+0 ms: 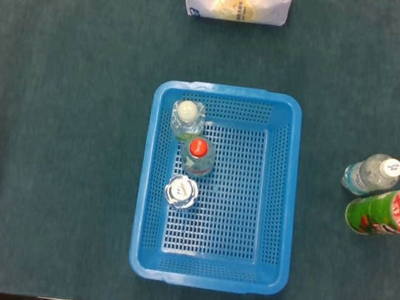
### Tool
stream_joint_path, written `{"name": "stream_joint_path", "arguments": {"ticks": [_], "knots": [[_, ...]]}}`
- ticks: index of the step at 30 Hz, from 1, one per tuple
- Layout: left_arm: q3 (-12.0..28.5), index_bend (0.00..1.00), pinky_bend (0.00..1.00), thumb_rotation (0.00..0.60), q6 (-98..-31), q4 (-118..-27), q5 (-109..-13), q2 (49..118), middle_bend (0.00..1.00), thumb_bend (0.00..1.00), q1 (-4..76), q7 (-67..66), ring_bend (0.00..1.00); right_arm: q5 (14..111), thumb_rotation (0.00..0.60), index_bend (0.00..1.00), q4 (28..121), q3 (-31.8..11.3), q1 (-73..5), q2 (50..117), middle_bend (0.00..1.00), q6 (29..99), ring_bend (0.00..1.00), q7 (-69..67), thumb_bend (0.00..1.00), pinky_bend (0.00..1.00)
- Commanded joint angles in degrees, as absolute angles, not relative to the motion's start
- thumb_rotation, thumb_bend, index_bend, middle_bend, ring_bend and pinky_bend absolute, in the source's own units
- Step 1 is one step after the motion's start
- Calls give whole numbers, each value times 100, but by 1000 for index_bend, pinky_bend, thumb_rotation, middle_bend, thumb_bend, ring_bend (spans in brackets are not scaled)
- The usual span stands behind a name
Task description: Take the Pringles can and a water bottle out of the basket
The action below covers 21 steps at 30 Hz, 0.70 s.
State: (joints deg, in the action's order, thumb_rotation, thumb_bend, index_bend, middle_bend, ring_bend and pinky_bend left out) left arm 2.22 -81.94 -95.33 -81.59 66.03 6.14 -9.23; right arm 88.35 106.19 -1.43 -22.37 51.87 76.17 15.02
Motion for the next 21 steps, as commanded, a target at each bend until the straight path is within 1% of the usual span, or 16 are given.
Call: {"name": "stream_joint_path", "arguments": {"ticks": [1, 6, 11, 13, 17, 21], "knots": [[245, 290, 362, 600, -8266, -9424, -8256, 6665, 218, 246, 617, -800, 134, 8948, 600, 208, 10645, -111, -1759, 5325, 271, 8213, 298, 1946, 0, 601], [236, 300, 368, 600, -8215, -9313, -8315, 6686, 228, 246, 656, -673, 141, 9218, 600, 233, 10710, -82, -1274, 5413, 301, 9000, 298, 2063, 0, 590], [232, 303, 368, 600, -8110, -9219, -8280, 6653, 229, 246, 691, -540, 142, 9449, 600, 248, 10630, -8, -705, 5675, 322, 9802, 298, 2082, 0, 588], [248, 303, 368, 600, -8079, -9203, -8245, 6640, 229, 246, 703, -499, 142, 9441, 600, 248, 10616, 16, -514, 5770, 324, 9997, 298, 2083, 0, 588], [287, 304, 368, 600, -8041, -9149, -8204, 6645, 229, 246, 738, -458, 142, 9349, 600, 249, 10581, -9, -309, 5831, 325, 10165, 298, 1996, 0, 588], [268, 304, 368, 600, -8038, -9114, -8247, 6718, 229, 246, 754, -467, 142, 9299, 600, 254, 10489, -74, -227, 5860, 325, 10174, 298, 1832, 0, 588]]}}
